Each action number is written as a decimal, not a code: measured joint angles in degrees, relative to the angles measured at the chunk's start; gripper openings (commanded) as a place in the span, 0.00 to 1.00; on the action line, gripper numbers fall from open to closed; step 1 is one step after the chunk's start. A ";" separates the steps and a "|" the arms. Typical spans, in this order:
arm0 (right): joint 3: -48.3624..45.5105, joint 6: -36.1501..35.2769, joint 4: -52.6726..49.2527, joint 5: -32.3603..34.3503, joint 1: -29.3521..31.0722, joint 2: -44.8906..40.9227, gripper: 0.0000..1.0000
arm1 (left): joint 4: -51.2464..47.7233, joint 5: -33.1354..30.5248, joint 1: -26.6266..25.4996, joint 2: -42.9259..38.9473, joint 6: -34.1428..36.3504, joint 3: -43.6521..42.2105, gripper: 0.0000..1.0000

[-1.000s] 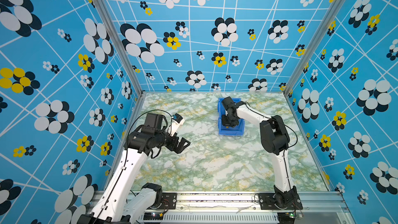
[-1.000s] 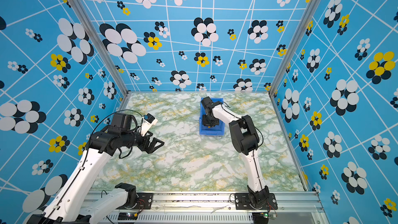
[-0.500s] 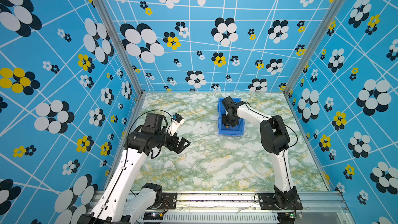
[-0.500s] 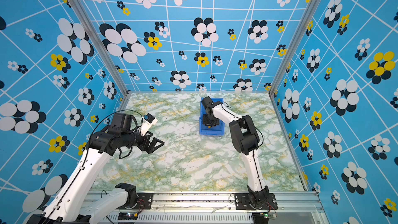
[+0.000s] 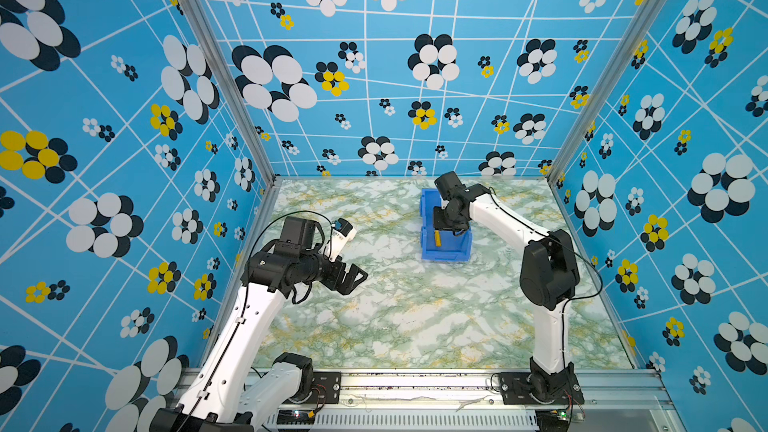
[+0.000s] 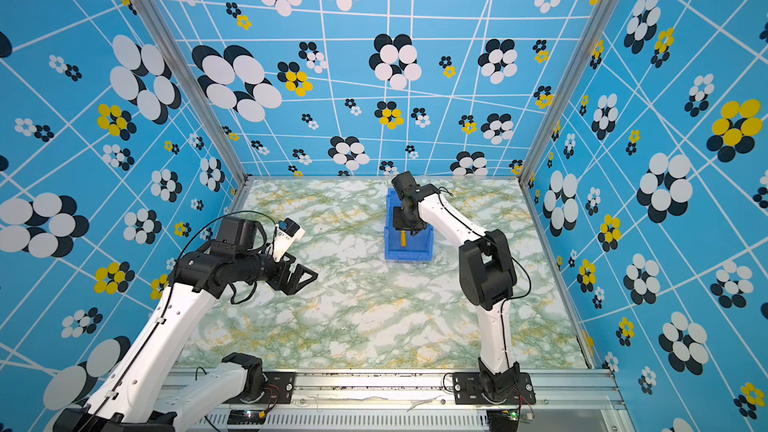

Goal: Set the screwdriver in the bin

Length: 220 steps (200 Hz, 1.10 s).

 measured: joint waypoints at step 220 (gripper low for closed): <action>-57.40 -4.96 27.71 17.86 -0.37 -54.60 0.67 | 25.86 -24.81 4.28 5.33 -13.57 -13.84 0.99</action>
